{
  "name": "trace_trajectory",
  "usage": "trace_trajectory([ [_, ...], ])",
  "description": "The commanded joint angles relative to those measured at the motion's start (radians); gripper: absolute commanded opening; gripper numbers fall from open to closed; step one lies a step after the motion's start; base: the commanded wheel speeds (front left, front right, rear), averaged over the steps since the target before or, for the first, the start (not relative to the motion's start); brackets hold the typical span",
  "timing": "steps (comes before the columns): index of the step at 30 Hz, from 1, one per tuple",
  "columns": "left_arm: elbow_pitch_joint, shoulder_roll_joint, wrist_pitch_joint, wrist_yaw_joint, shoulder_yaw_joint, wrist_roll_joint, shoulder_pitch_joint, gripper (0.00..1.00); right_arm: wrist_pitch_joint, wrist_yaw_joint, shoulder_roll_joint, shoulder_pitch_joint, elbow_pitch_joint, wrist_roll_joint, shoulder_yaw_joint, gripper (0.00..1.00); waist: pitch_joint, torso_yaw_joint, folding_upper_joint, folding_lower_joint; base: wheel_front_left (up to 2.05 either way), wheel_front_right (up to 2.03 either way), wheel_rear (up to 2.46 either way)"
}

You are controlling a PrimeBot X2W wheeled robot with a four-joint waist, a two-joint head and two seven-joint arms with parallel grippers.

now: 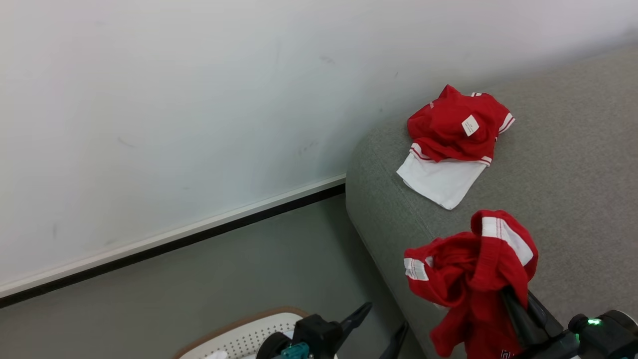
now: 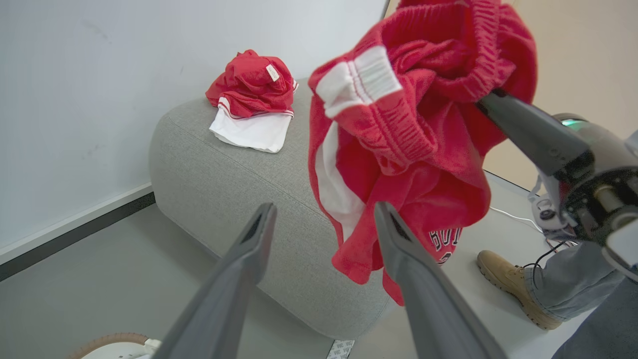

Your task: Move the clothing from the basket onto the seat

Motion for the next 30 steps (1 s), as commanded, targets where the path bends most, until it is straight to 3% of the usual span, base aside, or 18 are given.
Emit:
trace_trajectory([
  [1,0.004,0.002,-0.006,0.001,-0.001,0.003,-0.011,1.0,0.001,-0.002,-0.001,-0.004,-0.001,0.001,-0.011,0.0,0.009,0.011,-0.0001,-0.0001,0.0,0.0,0.0],
  [6,0.012,0.009,0.004,0.007,-0.008,0.015,-0.024,1.0,0.001,-0.002,-0.008,-0.04,0.014,0.01,-0.059,0.0,0.049,0.042,-0.0001,-0.0001,0.0,0.0,0.0],
  [13,0.002,0.02,0.046,0.008,-0.03,0.074,-0.121,1.0,0.001,-0.002,-0.048,-0.209,0.052,0.027,-0.213,0.0,0.245,0.136,-0.0001,-0.0001,0.0,0.0,0.0],
  [18,-0.003,0.023,0.057,0.018,-0.023,0.117,-0.217,1.0,0.001,-0.002,-0.141,-0.405,0.12,0.051,-0.31,0.0,0.409,0.203,-0.0001,-0.0001,0.0,0.0,0.0],
  [22,-0.012,0.032,0.069,0.027,-0.02,0.156,-0.286,1.0,0.001,-0.002,-0.252,-0.579,0.202,0.084,-0.388,0.0,0.529,0.24,-0.0001,-0.0001,0.0,0.0,0.0],
  [30,-0.058,0.052,0.07,0.049,-0.014,0.227,-0.392,1.0,0.001,-0.002,-0.394,-0.884,0.52,0.062,-0.547,0.0,0.688,0.295,-0.0001,-0.0001,0.0,0.0,0.0],
])
